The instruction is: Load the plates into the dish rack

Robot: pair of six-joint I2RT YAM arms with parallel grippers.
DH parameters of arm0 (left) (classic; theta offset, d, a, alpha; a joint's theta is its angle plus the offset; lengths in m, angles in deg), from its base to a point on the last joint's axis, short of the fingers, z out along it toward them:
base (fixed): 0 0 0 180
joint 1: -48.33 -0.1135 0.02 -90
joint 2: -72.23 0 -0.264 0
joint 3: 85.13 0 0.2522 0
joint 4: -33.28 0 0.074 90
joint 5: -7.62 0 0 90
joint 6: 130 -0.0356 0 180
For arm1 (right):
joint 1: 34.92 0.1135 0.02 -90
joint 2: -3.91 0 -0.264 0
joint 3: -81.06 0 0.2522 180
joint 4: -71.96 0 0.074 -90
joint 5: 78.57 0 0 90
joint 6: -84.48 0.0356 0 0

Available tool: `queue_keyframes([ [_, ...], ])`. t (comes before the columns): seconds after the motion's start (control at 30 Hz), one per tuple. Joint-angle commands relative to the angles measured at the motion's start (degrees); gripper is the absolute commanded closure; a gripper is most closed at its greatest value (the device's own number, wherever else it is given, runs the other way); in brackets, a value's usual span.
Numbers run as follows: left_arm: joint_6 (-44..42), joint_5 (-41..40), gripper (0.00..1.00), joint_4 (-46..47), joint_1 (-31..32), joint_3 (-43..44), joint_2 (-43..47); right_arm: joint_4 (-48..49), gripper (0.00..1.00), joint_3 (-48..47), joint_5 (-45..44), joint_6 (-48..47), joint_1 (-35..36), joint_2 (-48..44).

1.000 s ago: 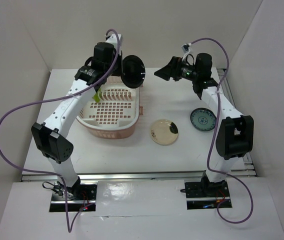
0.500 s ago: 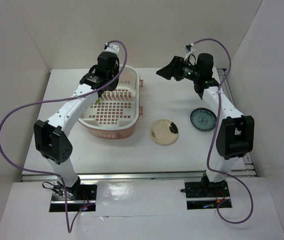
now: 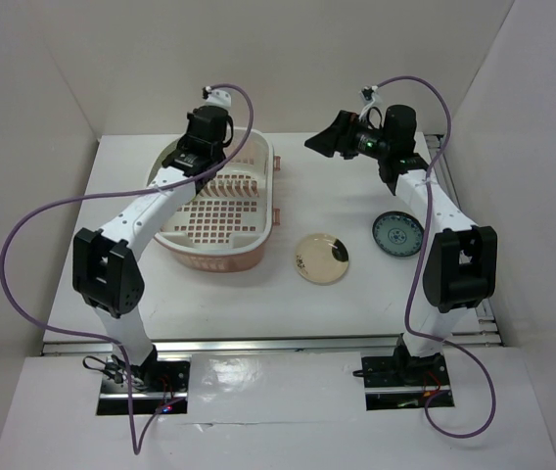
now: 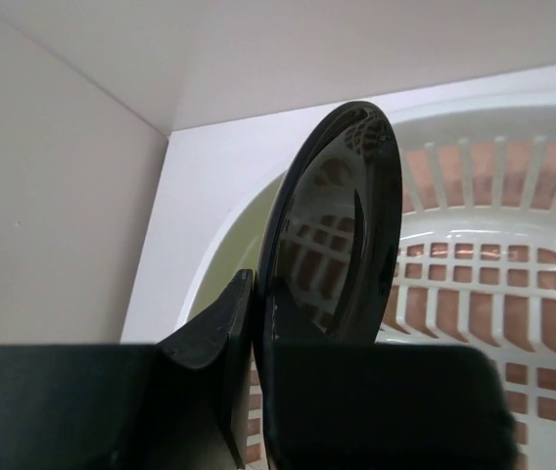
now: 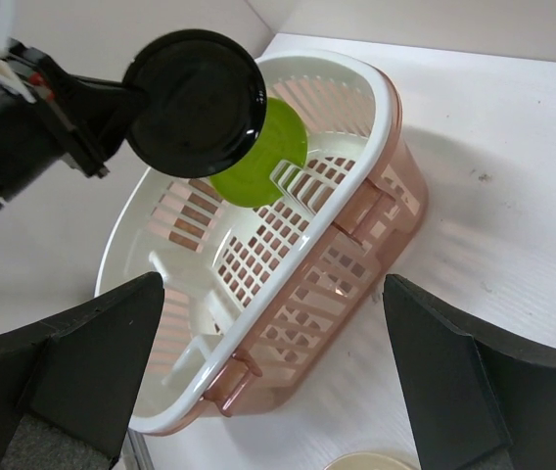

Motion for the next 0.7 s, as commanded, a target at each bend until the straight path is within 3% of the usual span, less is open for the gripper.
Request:
queue_keyframes([
  [0.0, -5.18, -3.73, 1.0, 7.97, -0.13, -1.24, -1.01, 0.71, 0.0, 0.48, 0.36, -0.57, 0.49, -1.4],
  [0.67, -1.24, -2.86, 1.0, 7.36, -1.27, -6.25, -3.39, 2.29, 0.0, 0.48, 1.94, 1.01, 0.49, -0.35],
])
